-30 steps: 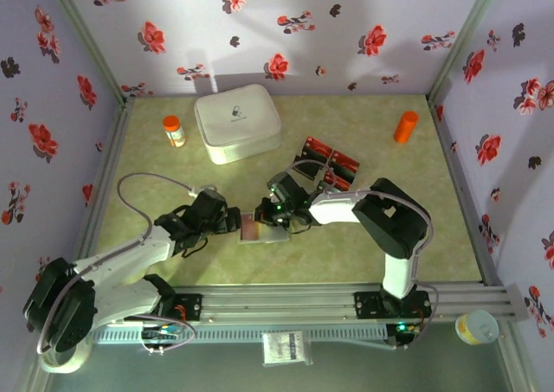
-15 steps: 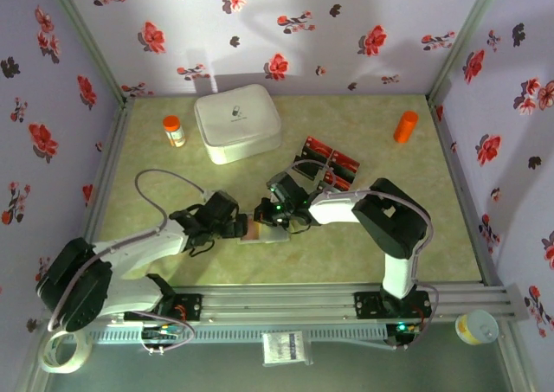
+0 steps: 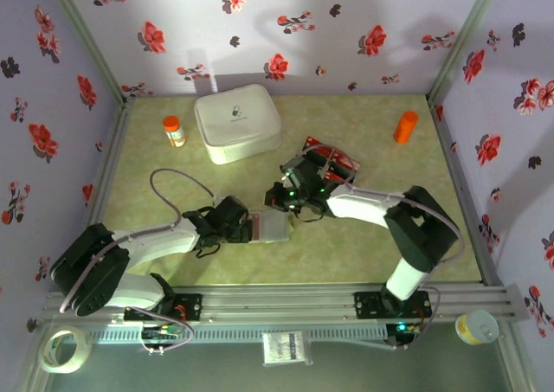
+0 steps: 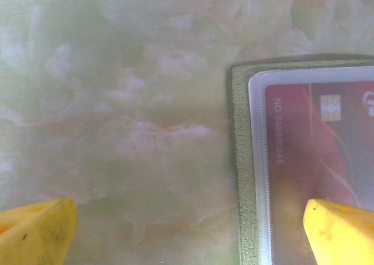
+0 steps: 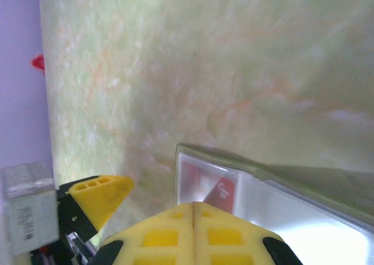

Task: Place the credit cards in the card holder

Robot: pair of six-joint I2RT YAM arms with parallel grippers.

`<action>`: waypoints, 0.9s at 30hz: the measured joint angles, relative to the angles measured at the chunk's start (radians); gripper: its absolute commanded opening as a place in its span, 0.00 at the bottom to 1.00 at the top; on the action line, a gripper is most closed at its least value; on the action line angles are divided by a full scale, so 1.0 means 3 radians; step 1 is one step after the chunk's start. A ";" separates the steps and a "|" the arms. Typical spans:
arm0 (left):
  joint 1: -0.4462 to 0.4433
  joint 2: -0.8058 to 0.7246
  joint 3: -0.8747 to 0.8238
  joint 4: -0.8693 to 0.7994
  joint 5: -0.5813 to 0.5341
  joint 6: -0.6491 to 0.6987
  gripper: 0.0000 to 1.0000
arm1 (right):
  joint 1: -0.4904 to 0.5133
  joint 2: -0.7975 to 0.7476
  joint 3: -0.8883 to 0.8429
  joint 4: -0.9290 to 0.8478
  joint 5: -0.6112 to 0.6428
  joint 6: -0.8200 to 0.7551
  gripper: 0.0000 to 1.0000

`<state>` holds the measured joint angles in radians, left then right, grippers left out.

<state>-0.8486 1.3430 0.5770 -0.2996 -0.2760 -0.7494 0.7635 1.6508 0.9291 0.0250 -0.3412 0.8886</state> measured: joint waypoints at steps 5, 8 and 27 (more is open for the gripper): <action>-0.0001 -0.0006 0.0000 -0.0011 -0.0072 -0.0001 1.00 | -0.0223 -0.0345 0.0102 -0.0725 0.0318 -0.0500 0.26; -0.0001 -0.0028 0.0000 -0.0033 -0.0108 -0.0003 1.00 | -0.0342 -0.0423 0.0247 -0.1188 0.0601 -0.0871 0.31; -0.0001 -0.0057 0.0000 -0.0053 -0.0155 -0.0005 1.00 | -0.0643 -0.0099 0.0745 -0.2389 0.1911 -0.2252 0.32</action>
<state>-0.8490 1.3258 0.5770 -0.3157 -0.3225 -0.7509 0.5705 1.6211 1.1526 -0.6918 0.2321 0.2131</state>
